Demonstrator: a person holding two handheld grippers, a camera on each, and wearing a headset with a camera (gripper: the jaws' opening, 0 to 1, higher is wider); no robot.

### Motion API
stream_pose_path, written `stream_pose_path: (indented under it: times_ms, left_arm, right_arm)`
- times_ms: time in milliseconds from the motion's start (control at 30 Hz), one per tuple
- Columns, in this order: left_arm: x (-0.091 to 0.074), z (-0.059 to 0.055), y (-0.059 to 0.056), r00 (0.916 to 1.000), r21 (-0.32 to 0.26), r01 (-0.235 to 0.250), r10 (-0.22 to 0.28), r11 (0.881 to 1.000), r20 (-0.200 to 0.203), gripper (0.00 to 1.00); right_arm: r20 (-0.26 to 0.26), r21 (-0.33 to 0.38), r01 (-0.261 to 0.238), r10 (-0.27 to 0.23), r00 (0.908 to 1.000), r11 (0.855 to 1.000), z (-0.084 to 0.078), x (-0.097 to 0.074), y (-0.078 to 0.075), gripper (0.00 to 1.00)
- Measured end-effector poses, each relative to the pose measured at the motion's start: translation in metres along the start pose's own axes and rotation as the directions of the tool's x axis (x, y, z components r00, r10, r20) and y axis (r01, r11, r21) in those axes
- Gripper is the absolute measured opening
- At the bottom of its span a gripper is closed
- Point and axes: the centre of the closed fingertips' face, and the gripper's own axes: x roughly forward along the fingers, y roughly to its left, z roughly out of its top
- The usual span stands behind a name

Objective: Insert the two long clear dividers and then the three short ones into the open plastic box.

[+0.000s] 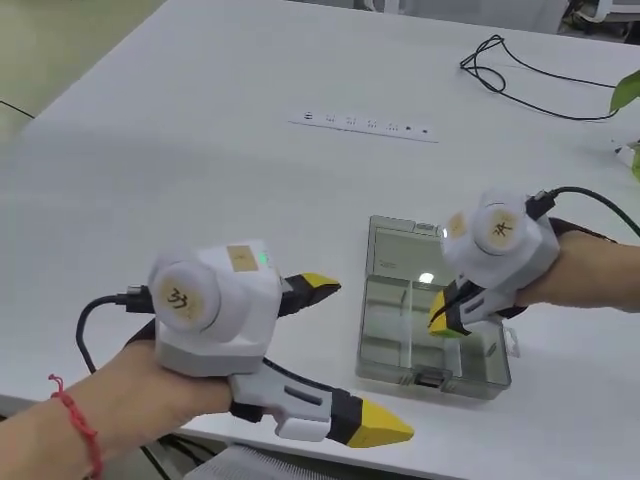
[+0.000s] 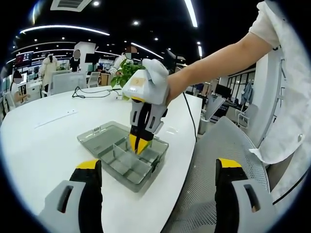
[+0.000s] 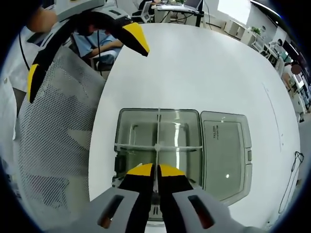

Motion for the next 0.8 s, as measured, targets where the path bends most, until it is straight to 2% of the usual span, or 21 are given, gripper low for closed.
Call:
stream_pose_path:
  times_ms: [267, 467, 567, 800]
  left_arm:
    - [0.001, 0.001, 0.001, 1.0, 0.004, 0.002, -0.002, 1.0, -0.004, 1.0]
    - [0.0, 0.001, 0.004, 0.9999, 0.009, 0.0, 0.0, 1.0, -0.011, 1.0]
    - [-0.002, 0.001, 0.007, 0.9999, 0.011, -0.005, 0.005, 1.0, -0.014, 1.0]
    - [-0.007, -0.004, 0.016, 0.9994, 0.007, -0.02, 0.021, 1.0, -0.028, 1.0]
  right_arm:
    - [0.1, 0.067, 0.029, -0.036, 0.9943, 0.997, 0.009, -0.029, -0.002, 0.09]
    - [0.15, 0.102, 0.052, -0.067, 0.9865, 0.993, 0.004, -0.059, 0.002, 0.14]
    - [0.15, 0.113, 0.061, -0.077, 0.9857, 0.992, -0.011, -0.066, 0.002, 0.19]
    - [0.13, 0.164, 0.1, -0.121, 0.9841, 0.981, -0.046, -0.095, 0.01, 0.24]
